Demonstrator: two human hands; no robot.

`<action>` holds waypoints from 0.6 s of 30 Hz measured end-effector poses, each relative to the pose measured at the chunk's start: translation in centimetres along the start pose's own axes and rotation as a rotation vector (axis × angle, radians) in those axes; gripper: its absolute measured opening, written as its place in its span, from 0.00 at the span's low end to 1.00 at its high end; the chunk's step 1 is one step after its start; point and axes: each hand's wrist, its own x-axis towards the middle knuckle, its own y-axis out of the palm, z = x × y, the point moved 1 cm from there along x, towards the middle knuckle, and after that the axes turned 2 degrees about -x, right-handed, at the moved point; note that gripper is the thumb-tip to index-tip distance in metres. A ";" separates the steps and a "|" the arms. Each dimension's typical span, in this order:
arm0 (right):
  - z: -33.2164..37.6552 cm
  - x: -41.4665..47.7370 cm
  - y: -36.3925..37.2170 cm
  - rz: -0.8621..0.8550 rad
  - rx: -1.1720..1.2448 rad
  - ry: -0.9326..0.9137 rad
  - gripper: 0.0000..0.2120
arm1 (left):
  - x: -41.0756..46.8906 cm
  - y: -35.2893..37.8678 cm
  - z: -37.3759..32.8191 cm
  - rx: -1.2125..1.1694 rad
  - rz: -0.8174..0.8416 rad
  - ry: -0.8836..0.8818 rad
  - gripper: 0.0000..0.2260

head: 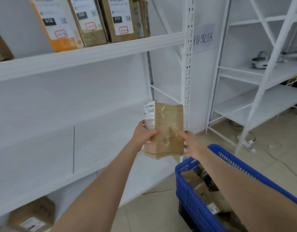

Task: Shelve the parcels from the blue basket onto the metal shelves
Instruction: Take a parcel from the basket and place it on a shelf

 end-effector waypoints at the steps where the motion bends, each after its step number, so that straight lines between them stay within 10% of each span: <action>1: -0.1 -0.3 0.6 0.000 -0.025 -0.020 0.43 | 0.1 0.0 -0.3 0.010 -0.055 -0.001 0.38; 6: -0.7 0.0 2.5 0.083 -0.047 0.024 0.43 | 0.4 0.2 -1.3 0.042 -0.166 -0.009 0.41; 12: -0.4 0.1 2.2 0.163 0.197 0.131 0.21 | -0.9 -1.4 -2.2 -0.108 0.047 -0.063 0.17; 18: -0.2 -0.7 2.8 0.209 0.266 0.145 0.29 | -2.3 -2.5 -2.0 -0.105 0.167 -0.055 0.24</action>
